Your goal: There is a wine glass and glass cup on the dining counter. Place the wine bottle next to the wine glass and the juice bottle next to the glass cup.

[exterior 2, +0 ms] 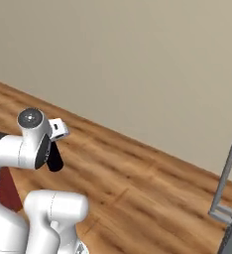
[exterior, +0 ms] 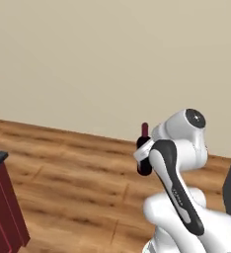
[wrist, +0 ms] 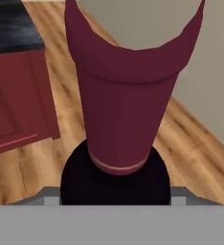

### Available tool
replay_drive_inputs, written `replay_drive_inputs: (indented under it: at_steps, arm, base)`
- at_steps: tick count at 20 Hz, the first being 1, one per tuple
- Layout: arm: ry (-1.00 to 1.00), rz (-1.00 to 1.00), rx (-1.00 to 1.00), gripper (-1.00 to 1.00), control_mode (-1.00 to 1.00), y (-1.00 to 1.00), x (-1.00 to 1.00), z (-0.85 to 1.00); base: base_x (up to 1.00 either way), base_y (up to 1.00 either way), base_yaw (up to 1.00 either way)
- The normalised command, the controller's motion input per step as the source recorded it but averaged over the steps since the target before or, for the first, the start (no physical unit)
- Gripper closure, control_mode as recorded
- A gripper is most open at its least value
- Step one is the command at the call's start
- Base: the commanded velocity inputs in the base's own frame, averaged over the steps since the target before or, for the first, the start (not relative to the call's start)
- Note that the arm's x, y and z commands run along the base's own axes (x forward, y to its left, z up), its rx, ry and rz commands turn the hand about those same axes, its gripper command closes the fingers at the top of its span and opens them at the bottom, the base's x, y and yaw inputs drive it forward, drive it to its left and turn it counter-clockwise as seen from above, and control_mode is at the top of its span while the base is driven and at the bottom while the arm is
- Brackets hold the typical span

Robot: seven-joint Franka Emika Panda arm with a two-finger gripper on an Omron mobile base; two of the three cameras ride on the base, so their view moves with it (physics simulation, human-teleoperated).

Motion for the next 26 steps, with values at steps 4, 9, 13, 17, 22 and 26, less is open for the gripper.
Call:
replay_drive_inputs:
  at_steps: [4,9,13,17,22,26]
  arm:
    - [0.00,0.00,0.00,1.00,1.00,0.00,0.00,0.00]
    - [0.00,0.00,0.00,1.00,1.00,0.00,0.00,0.00]
    - [0.00,0.00,0.00,1.00,1.00,0.00,0.00,0.00]
    - [0.00,0.00,0.00,1.00,1.00,0.00,0.00,0.00]
    - [0.00,0.00,0.00,1.00,1.00,0.00,0.00,0.00]
    - [0.00,0.00,0.00,1.00,1.00,0.00,0.00,0.00]
  base:
    - [0.89,0.00,0.30]
    - [0.89,0.00,0.30]
    - [0.88,0.00,0.32]
    - [0.86,0.00,0.35]
    - [0.87,0.00,0.34]
    - [0.88,0.00,0.33]
